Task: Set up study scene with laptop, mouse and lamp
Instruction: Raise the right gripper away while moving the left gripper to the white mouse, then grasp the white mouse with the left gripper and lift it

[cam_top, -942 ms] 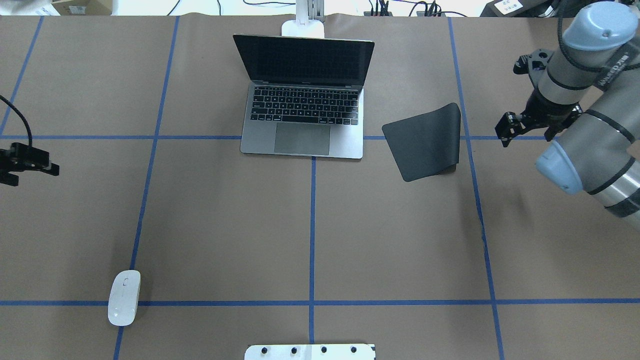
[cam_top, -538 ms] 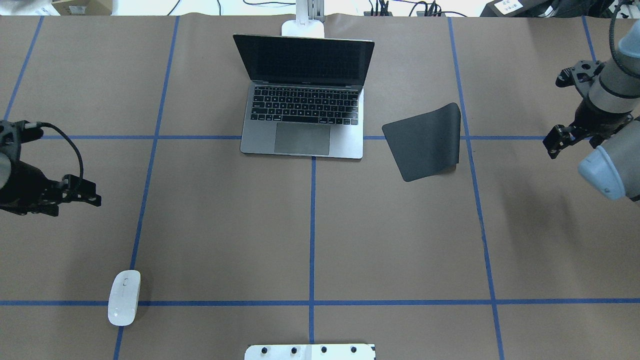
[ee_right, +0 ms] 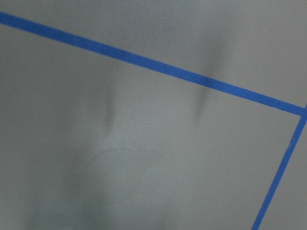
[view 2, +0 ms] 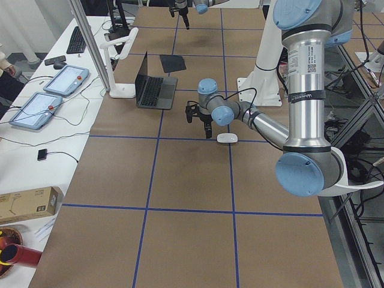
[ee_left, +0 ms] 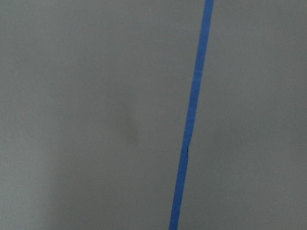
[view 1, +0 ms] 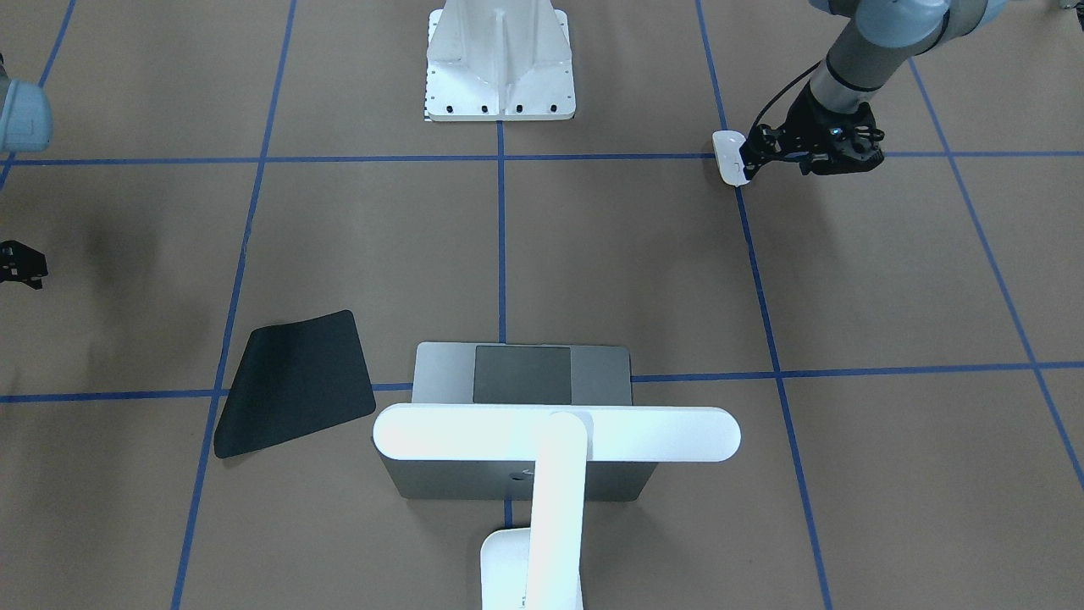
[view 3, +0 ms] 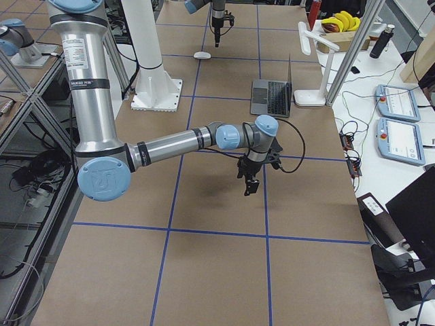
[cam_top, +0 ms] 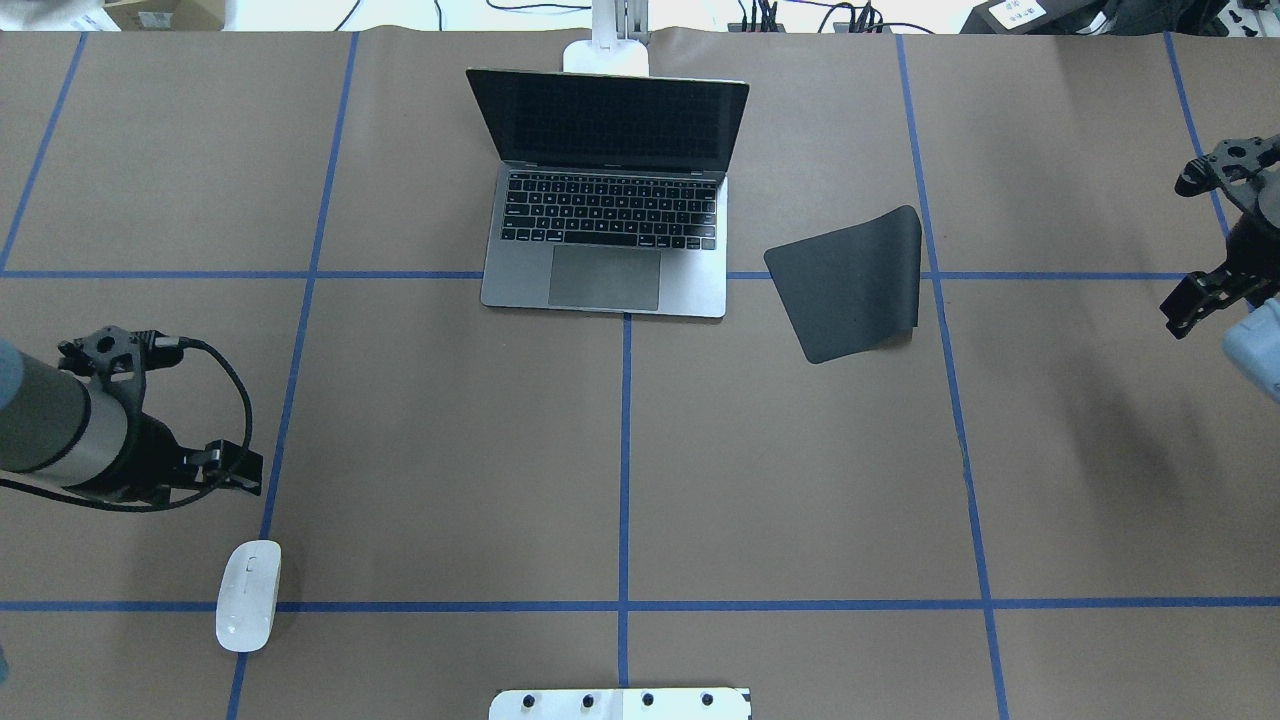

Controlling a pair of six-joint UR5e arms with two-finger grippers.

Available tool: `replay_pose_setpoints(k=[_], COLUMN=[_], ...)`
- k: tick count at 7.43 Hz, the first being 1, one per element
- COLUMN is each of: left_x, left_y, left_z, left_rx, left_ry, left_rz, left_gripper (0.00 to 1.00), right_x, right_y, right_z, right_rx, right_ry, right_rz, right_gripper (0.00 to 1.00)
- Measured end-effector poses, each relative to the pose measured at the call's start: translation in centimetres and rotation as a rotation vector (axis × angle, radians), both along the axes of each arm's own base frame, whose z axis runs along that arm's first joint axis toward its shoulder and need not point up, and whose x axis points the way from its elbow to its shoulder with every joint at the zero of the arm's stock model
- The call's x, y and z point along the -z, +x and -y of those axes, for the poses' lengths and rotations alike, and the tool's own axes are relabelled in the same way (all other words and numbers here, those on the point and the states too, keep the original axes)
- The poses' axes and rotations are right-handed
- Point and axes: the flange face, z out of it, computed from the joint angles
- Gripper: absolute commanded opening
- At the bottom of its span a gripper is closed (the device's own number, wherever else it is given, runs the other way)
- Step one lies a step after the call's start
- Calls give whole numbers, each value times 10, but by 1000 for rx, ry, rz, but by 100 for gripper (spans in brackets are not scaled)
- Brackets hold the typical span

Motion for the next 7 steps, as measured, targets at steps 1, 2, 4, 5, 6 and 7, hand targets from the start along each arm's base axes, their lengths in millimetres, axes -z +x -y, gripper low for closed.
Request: replay_pose_setpoints(k=[1, 2, 4, 5, 6, 7], left_x=[-1, -3, -9, -13, -16, -20], left_y=[18, 33, 55, 63, 67, 68], left_z=[-16, -32, -60, -71, -78, -82], left_rx=[-18, -40, -87, -105, -119, -129], left_ry=[8, 16, 40, 54, 63, 69], left_rz=[17, 30, 58, 71, 79, 87], left_gripper=[99, 99, 99, 99, 99, 99], right_x=[-5, -7, -10, -11, -11, -12], right_y=[4, 6, 8, 8, 8, 8], right_z=[-3, -4, -5, -5, -5, -5], right_rx=[21, 30, 35, 36, 36, 35], right_ry=[6, 9, 8, 8, 7, 7], right_rz=[5, 6, 4, 3, 3, 3], right_gripper=[100, 100, 100, 100, 100, 100])
